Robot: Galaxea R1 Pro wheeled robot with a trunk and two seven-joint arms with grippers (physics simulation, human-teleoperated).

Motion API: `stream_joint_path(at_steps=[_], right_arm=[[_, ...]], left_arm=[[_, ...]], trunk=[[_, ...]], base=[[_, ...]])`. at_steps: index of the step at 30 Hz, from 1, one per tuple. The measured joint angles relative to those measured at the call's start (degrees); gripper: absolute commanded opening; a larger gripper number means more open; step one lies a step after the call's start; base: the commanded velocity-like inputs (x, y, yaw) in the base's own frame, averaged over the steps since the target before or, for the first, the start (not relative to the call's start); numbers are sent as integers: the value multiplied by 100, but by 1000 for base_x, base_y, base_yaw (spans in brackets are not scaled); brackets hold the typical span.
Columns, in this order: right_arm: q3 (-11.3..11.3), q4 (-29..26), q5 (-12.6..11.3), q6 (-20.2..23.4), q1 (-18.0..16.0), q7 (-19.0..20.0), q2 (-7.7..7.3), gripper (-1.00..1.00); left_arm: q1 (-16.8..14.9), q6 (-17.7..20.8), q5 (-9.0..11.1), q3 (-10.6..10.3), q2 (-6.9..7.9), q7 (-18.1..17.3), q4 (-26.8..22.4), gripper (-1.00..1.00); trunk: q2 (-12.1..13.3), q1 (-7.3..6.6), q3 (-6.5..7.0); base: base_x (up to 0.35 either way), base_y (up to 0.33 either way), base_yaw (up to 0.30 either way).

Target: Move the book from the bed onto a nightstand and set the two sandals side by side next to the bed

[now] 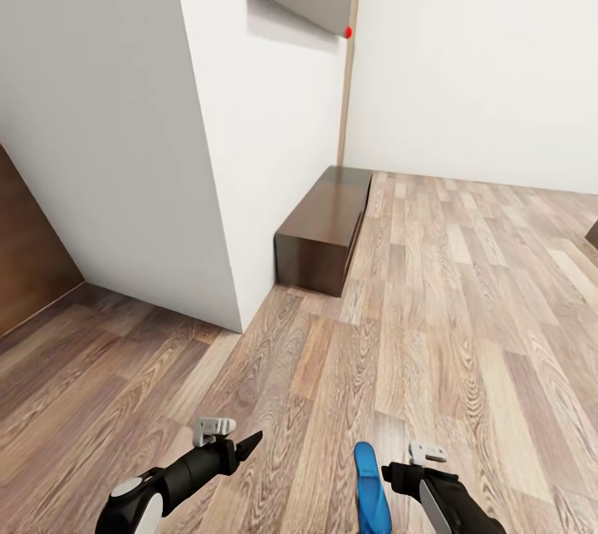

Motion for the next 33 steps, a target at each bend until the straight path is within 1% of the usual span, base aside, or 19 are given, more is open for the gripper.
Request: stream_joint_path(at_steps=[27,33], right_arm=[[0,0,0,0,-1,-1,2,100],[8,0,9,2,-2,-5,61,100]], left_arm=[[0,0,0,-8,0,-1,0,100],[0,0,0,-8,0,-1,0,100]], trunk=[[-36,70,-599],[-44,85,-732]], base=[[0,0,0],[0,0,0]])
